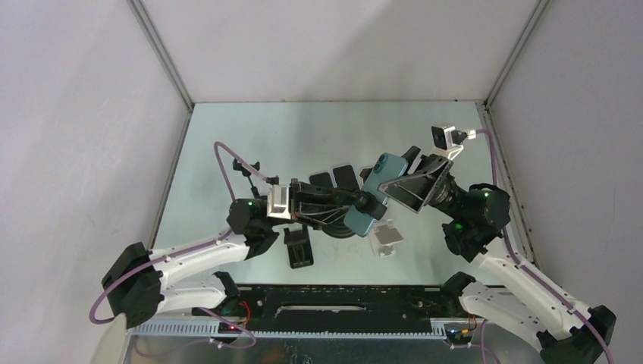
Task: Remove the phone from the phone stand
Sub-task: Adjust the phone at the phone stand.
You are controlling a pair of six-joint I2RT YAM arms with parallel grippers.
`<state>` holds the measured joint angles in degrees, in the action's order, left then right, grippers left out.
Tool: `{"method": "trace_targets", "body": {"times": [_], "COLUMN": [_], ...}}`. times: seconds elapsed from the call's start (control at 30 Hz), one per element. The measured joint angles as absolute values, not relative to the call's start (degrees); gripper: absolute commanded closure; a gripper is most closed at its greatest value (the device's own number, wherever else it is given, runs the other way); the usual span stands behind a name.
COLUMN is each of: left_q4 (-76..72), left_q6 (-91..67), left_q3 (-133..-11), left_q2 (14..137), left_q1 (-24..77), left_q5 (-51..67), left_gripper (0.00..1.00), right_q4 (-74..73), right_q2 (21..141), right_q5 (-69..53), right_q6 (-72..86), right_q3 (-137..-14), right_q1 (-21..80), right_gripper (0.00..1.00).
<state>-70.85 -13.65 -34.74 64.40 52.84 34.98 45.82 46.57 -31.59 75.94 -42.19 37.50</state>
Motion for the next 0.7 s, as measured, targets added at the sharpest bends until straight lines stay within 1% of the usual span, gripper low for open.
{"method": "trace_targets", "body": {"times": [0.03,0.07,0.1,0.13,0.23,0.43,0.57,0.7], "left_q4": [-71.1,-71.5,-71.6,-71.7,-71.5,-65.1,-57.7,-49.9], "left_q6": [-13.6,-13.6,-13.6,-13.7,-13.8,-13.5,-12.2,-9.9], "left_q3": [-34.7,-34.7,-34.7,-34.7,-34.7,-34.7,-34.7,-34.7], "left_q2": [64.5,64.6,64.6,64.6,64.6,61.9,59.2,57.0], "left_q1": [52.8,52.8,52.8,52.7,52.8,52.8,52.9,52.9], "left_q5": [35.0,35.0,35.0,35.0,34.9,34.1,32.4,29.6], "left_gripper": [1.00,1.00,1.00,1.00,1.00,1.00,1.00,1.00], "right_q4": [45.9,46.0,45.9,45.8,44.7,38.0,30.7,24.8], "right_q2": [46.5,46.5,46.3,46.2,45.2,40.3,36.1,35.2], "right_q5": [-31.4,-31.1,-30.7,-30.1,-28.2,-22.0,-17.1,-13.2], "right_q6": [75.8,75.6,75.4,74.7,72.3,62.1,54.1,47.5], "right_q3": [-42.2,-42.1,-42.1,-42.0,-41.9,-41.4,-41.3,-42.2], "right_q1": [37.7,38.0,38.3,38.6,39.8,42.4,43.7,44.9], "right_gripper": [0.52,0.62,0.67,0.77,0.89,1.00,1.00,1.00]}}
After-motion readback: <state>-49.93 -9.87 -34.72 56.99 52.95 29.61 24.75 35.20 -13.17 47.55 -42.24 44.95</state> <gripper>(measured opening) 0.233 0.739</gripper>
